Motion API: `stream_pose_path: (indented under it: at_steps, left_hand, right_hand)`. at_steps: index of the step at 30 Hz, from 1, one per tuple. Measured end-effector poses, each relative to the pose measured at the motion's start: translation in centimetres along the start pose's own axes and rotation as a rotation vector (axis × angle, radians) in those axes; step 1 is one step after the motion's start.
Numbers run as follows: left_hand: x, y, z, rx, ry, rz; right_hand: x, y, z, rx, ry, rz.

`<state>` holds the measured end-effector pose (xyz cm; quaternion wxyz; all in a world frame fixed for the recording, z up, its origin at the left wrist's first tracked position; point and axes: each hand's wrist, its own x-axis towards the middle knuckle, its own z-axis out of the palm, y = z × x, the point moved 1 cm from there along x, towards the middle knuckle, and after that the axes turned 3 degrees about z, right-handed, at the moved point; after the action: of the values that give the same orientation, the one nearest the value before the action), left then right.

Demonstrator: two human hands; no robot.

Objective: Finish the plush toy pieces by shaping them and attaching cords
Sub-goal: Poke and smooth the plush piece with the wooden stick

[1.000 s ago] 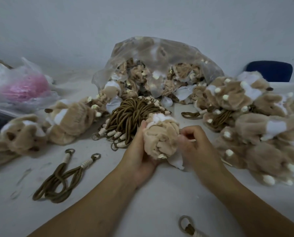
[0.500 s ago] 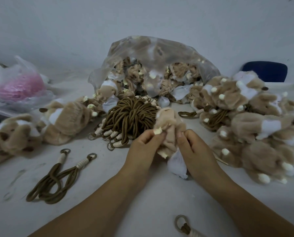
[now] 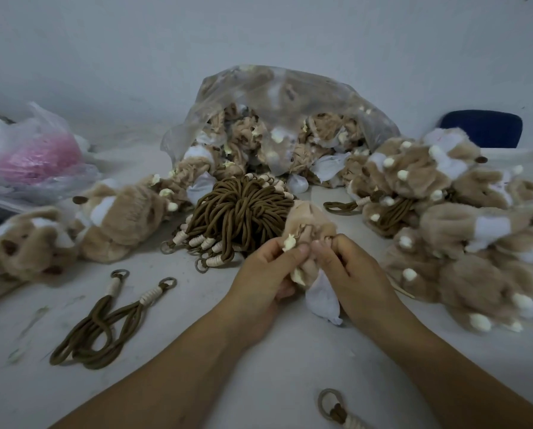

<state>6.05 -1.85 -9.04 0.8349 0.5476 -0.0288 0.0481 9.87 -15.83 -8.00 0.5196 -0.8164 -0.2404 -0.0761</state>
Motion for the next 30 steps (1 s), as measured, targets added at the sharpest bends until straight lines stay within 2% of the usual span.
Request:
stream_pose_path:
  at_steps: [3, 8, 12, 18, 22, 27, 30]
  left_hand:
    - [0.2, 0.4, -0.3, -0.135, 0.046, -0.016]
    - [0.4, 0.4, -0.6, -0.203, 0.112, -0.049]
    - [0.4, 0.4, -0.7, -0.168, 0.093, -0.073]
    - [0.0, -0.2, -0.1, -0.040, -0.044, -0.017]
    - [0.2, -0.7, 0.0, 0.160, 0.013, 0.005]
    - [0.3, -0.3, -0.5, 0.064, 0.070, 0.040]
    - [0.2, -0.4, -0.5, 0.046, 0.065, 0.044]
  right_hand:
    - [0.0, 0.2, 0.2, -0.060, -0.055, 0.017]
    - [0.0, 0.7, 0.3, -0.087, -0.026, 0.024]
    - [0.1, 1.1, 0.5, -0.015, -0.014, 0.083]
    - [0.8, 2.2, -0.2, 0.030, 0.059, 0.178]
    - [1.0, 2.4, -0.4, 0.037, 0.094, 0.149]
    - [0.6, 1.3, 0.2, 0.001, 0.067, 0.043]
    - [0.4, 1.3, 0.6, 0.027, -0.028, 0.057]
